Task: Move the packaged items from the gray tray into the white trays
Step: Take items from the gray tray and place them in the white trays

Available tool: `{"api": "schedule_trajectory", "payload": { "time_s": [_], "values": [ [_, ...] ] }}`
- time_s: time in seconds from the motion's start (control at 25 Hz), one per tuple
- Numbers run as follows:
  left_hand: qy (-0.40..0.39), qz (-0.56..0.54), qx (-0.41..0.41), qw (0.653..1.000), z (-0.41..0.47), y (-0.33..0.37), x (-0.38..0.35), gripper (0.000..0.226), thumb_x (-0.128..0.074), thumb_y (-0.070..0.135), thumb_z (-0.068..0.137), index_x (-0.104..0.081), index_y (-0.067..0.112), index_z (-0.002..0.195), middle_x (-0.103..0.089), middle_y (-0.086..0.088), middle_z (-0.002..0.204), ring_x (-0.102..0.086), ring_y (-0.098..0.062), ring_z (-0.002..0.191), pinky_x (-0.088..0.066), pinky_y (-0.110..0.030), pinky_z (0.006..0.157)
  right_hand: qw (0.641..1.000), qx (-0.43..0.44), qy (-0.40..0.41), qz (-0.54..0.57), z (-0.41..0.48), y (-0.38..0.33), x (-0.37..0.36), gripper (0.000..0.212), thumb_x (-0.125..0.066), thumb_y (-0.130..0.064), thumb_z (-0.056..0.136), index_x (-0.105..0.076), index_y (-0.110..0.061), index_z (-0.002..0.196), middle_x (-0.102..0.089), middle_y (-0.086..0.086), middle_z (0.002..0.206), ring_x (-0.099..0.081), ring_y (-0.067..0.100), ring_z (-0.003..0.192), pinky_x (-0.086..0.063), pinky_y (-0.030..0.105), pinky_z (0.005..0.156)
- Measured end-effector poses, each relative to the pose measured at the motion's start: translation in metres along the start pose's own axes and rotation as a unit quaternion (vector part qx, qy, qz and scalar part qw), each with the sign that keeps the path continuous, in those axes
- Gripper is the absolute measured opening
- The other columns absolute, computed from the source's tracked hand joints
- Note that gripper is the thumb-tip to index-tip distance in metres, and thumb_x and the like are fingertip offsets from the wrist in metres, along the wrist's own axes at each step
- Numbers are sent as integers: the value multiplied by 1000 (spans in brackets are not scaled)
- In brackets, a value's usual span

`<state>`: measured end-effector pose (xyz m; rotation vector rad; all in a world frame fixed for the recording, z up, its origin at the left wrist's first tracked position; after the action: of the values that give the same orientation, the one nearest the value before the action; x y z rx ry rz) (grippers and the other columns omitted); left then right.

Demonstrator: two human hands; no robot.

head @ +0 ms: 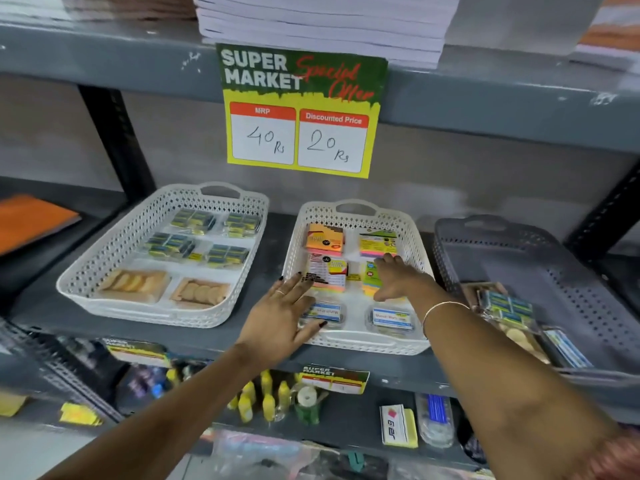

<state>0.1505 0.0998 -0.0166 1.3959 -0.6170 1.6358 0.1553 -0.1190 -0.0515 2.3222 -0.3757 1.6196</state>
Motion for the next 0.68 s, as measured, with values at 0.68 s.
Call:
{"api": "schedule_trajectory", "payload": {
  "time_s": [0.68],
  "values": [
    [-42, -37, -101, 993, 32, 70, 4, 94, 2, 76, 76, -24, 16, 143, -12, -1, 154, -11, -18, 141, -7, -36, 114, 945, -198, 244, 96, -61, 125, 67, 41, -44, -10, 93, -45, -4, 134, -51, 21, 135, -50, 36, 124, -46, 46, 97]
  ]
}}
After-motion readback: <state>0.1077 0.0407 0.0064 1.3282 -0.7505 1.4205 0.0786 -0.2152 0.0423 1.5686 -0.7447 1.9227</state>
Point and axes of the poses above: each hand's wrist, its own z-axis towards the middle knuckle, its own x-axis out of the back of the hand, y = z × x, the point moved 9 cm from there along z, towards the middle knuckle
